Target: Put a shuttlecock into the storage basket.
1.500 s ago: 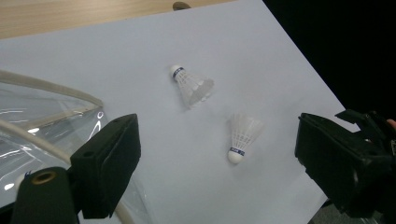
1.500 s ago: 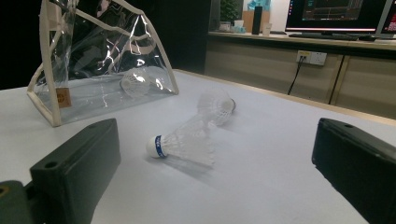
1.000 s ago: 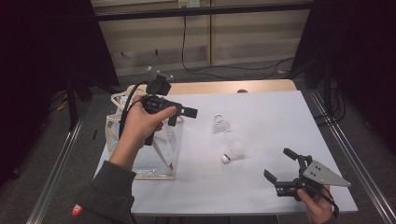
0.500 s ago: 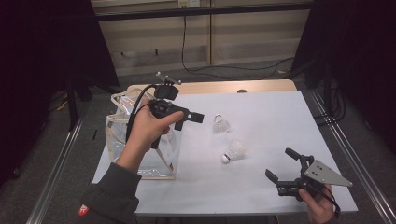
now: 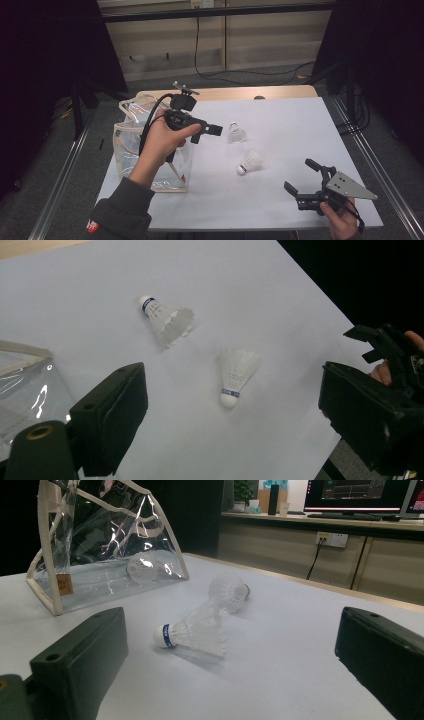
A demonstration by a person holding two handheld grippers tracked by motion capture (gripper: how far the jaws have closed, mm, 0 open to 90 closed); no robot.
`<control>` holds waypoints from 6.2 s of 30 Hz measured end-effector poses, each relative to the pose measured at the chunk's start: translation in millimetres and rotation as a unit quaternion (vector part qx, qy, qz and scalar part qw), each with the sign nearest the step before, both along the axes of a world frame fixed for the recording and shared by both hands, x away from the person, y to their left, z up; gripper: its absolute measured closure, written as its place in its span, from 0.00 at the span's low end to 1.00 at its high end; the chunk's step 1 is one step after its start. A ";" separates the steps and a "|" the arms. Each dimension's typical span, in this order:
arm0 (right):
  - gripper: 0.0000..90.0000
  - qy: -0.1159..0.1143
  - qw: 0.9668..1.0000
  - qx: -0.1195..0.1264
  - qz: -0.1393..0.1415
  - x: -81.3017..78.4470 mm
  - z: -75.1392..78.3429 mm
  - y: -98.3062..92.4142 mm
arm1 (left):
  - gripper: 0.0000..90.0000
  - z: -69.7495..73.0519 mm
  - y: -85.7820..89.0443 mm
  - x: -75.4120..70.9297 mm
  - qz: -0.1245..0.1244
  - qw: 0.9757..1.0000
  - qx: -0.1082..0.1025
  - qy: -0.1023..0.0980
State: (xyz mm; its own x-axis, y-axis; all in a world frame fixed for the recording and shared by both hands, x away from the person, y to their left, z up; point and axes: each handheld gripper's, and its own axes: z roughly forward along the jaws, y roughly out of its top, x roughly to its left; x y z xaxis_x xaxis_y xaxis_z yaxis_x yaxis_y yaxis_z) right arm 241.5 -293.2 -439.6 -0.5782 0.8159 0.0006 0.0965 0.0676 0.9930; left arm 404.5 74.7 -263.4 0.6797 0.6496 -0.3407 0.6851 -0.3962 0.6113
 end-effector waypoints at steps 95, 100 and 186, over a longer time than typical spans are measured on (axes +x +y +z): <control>0.01 -0.001 1.000 -0.003 -0.003 -2.3 0.6 -3.3 | 0.07 -96.8 -25.2 -27.1 -0.064 0.998 0.017 -0.007; 0.01 -0.001 1.000 -0.002 -0.002 -2.6 0.7 -3.3 | 0.07 -101.4 -27.4 -28.3 -0.068 0.997 0.021 -0.009; 0.01 -0.001 1.000 -0.005 -0.002 -4.1 1.0 -4.9 | 0.18 -161.2 -72.0 -23.8 -0.071 0.997 0.040 -0.018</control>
State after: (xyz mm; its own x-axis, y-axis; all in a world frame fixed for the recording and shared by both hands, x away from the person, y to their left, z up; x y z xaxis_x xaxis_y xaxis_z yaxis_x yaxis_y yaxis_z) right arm 237.4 -298.1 -438.6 -0.5742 0.8187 -0.0077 0.0957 0.0765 0.9925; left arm 380.7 2.7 -424.5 0.7779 0.5692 -0.2663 0.5968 -0.5361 0.5970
